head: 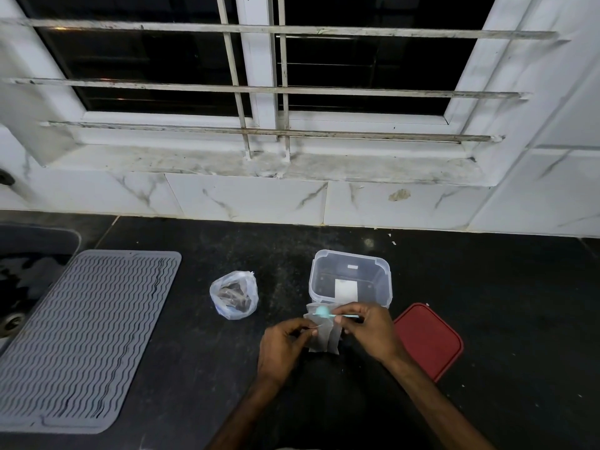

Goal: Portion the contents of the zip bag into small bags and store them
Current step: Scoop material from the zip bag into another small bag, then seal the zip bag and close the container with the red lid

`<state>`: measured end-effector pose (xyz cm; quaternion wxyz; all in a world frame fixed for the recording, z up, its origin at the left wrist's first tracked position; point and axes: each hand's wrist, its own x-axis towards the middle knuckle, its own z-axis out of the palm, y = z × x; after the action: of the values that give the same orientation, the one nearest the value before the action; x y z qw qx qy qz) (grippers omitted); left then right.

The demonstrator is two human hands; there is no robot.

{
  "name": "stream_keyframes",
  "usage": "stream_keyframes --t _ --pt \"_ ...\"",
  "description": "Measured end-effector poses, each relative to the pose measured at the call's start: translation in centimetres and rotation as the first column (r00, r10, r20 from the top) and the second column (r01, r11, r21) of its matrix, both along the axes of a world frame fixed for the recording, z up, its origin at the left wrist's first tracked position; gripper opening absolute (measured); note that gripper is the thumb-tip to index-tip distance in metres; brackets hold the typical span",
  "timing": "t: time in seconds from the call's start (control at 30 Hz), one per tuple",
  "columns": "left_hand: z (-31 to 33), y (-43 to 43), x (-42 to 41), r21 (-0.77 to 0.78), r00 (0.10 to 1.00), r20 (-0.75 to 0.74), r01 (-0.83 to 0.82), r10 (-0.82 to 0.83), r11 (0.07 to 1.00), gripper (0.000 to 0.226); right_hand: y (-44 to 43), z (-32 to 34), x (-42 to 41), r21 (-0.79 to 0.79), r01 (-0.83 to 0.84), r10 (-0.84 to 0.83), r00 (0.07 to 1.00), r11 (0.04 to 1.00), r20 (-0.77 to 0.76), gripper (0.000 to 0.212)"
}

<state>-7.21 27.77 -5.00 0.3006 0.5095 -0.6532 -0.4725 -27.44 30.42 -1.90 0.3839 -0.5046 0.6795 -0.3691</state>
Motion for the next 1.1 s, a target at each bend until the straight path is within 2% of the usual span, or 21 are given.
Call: stream_keyframes --t 0.1,0.37,0.63,0.77,0.93,1.03,1.1 --pt "0.2 0.0 -0.1 0.016 1.000 -0.013 -0.010 0.010 1.000 0.013 0.1 -0.2 0.0 -0.005 -0.005 0.005 1.000 1.000 0.031 0.018" --pt "0.0 -0.4 0.1 0.021 1.000 -0.012 -0.016 0.016 1.000 0.013 0.1 0.6 0.3 0.112 0.089 -0.121 0.939 0.990 0.321 0.008" --pt "0.3 -0.8 -0.1 -0.129 0.996 0.049 -0.069 0.076 0.989 0.011 0.9 1.1 -0.6 0.248 0.098 -0.205 0.866 0.964 0.456 0.013" --pt "1.2 -1.6 -0.5 -0.056 0.994 -0.083 -0.072 0.067 0.996 0.015 0.9 1.6 -1.4 0.277 0.172 -0.289 0.834 0.945 0.469 0.010" --pt "2.3 -1.3 -1.1 0.009 0.978 -0.168 -0.123 0.123 0.992 0.017 1.7 1.4 -4.3 0.208 0.426 -0.470 0.734 0.881 0.490 0.010" --pt "3.0 -1.0 -1.5 0.005 0.963 -0.205 -0.175 0.172 0.985 0.028 3.2 -0.8 -6.7 0.194 0.616 -0.638 0.673 0.763 0.373 0.006" --pt "3.4 -0.8 -1.8 0.011 0.957 -0.217 -0.197 0.195 0.980 0.035 4.2 -2.7 -7.9 0.171 0.682 -0.700 0.666 0.712 0.259 0.007"
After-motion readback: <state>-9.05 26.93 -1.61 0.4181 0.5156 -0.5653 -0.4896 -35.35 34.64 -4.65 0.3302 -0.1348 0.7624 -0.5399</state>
